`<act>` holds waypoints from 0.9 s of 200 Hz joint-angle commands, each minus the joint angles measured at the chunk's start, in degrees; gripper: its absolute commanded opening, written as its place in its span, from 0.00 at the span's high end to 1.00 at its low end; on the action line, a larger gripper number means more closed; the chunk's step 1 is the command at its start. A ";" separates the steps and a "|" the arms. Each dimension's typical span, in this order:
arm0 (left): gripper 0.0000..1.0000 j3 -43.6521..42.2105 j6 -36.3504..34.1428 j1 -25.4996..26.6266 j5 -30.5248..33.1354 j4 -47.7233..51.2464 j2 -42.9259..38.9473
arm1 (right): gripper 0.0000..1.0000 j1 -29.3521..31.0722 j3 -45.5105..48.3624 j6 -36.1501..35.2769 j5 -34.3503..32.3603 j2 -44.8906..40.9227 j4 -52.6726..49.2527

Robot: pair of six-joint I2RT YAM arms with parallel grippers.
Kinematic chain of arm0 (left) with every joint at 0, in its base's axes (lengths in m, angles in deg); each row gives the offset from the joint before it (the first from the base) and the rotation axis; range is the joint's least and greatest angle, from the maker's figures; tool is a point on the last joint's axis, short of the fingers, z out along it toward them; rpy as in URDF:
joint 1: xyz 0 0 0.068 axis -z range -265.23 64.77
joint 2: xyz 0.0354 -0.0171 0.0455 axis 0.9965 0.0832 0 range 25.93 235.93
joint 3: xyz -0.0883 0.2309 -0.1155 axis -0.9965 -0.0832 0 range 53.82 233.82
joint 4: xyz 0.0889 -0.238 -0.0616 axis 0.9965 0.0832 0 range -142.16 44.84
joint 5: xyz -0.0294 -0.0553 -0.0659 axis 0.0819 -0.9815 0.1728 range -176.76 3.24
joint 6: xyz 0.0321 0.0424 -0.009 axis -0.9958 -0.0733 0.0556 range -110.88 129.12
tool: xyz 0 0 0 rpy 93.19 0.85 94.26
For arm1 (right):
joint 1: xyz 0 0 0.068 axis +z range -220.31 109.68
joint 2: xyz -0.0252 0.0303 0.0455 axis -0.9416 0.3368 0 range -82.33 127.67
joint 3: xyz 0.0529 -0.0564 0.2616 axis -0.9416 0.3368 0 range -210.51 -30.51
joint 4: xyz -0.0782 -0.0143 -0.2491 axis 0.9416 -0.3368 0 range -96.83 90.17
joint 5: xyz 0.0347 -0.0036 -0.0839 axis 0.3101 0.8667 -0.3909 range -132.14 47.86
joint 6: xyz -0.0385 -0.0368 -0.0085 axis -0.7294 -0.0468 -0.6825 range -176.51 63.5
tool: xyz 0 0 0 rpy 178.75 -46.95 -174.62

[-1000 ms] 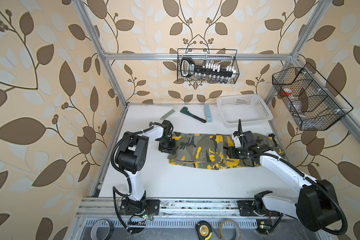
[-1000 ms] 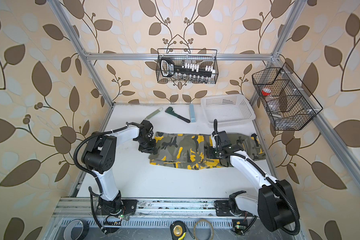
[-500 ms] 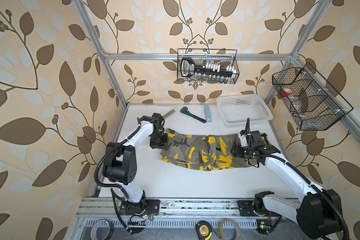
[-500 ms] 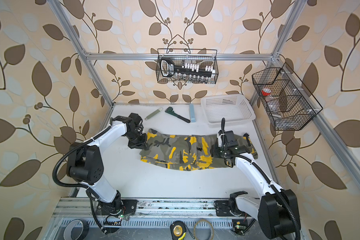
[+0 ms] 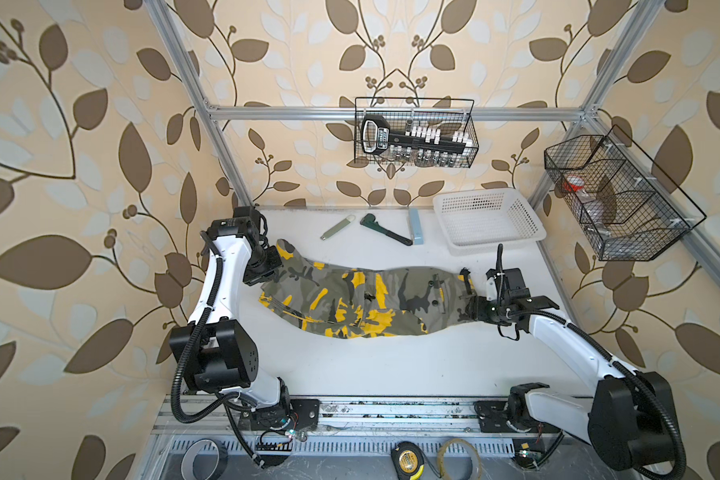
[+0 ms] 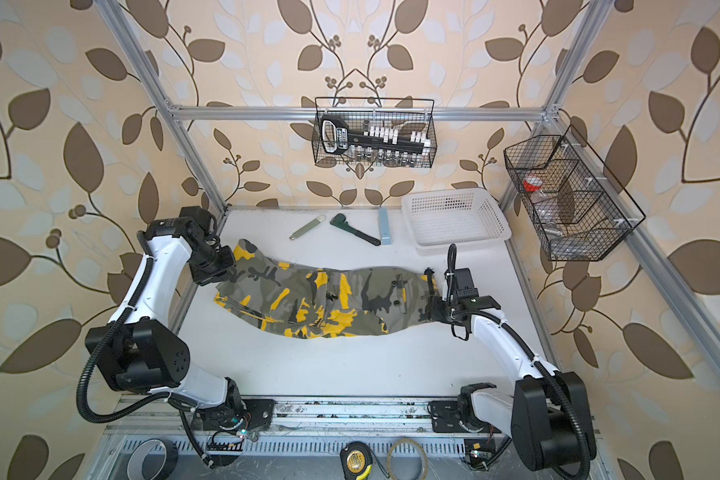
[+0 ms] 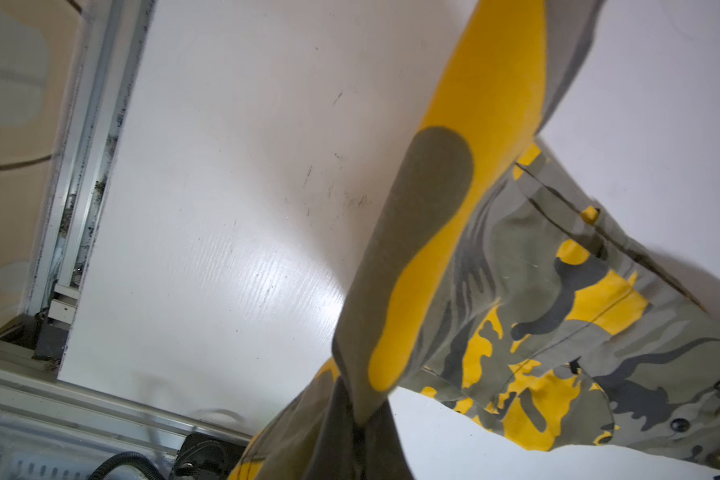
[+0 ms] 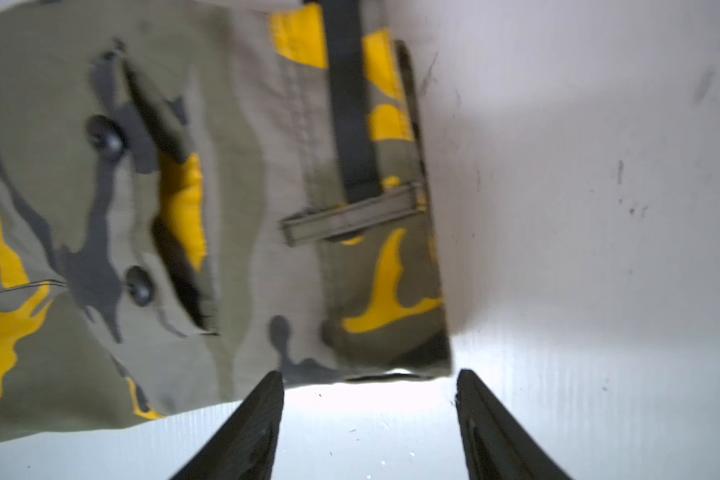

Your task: Fold and stack the trousers

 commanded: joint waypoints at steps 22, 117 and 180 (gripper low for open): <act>1.00 3.45 7.46 4.23 -13.98 -1.31 -4.63 | 0.35 2.03 3.30 2.59 1.31 4.54 6.36; 1.00 6.81 30.58 34.71 -13.52 -14.03 -6.55 | 0.40 2.95 3.83 2.92 1.13 8.81 8.08; 1.00 11.22 35.58 49.90 -9.39 -20.66 5.97 | 0.41 3.30 4.60 4.26 2.39 8.19 9.69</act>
